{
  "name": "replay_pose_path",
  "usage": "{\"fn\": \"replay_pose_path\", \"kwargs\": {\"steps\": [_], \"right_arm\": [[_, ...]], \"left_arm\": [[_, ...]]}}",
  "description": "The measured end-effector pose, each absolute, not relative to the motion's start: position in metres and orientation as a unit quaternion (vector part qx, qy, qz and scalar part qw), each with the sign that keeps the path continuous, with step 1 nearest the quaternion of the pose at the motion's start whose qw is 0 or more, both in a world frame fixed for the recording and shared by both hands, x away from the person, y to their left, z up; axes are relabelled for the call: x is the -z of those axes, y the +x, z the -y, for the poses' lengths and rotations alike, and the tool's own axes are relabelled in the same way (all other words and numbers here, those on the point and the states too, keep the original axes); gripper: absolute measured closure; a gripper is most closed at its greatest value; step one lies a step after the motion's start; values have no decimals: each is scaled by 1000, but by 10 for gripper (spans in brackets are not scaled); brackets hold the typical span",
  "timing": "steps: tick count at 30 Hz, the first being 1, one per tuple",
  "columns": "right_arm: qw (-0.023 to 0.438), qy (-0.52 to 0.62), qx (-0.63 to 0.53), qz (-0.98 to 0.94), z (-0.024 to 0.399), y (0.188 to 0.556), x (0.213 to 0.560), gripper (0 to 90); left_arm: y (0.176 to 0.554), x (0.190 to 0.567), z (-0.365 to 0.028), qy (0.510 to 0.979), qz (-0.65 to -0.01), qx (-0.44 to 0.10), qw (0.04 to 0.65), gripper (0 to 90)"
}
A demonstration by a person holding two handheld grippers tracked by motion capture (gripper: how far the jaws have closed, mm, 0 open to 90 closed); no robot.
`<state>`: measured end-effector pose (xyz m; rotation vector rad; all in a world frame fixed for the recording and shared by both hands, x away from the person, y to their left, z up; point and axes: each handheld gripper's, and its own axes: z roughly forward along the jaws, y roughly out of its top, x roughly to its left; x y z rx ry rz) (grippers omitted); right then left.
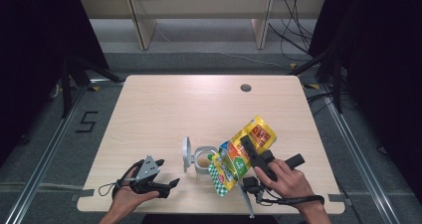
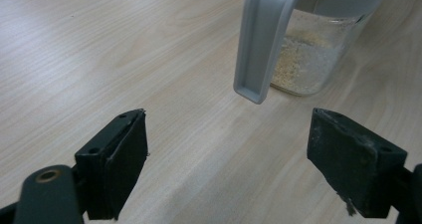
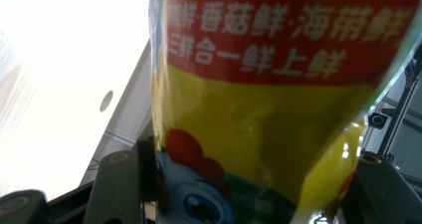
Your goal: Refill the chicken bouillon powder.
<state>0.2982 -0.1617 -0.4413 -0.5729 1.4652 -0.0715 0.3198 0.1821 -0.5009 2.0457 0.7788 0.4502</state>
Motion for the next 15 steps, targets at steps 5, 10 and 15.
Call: {"fn": "replay_pose_path", "kwargs": {"steps": [5,10,15], "right_arm": [[705,-256,31,-661,162,298,441,444],[705,-251,27,-663,163,297,443,446],[706,-262,30,-657,162,296,440,452]], "left_arm": [[320,501,-182,823,-313,-181,438,159],[320,501,-182,823,-313,-181,438,159],[320,501,-183,822,-314,-183,439,159]]}}
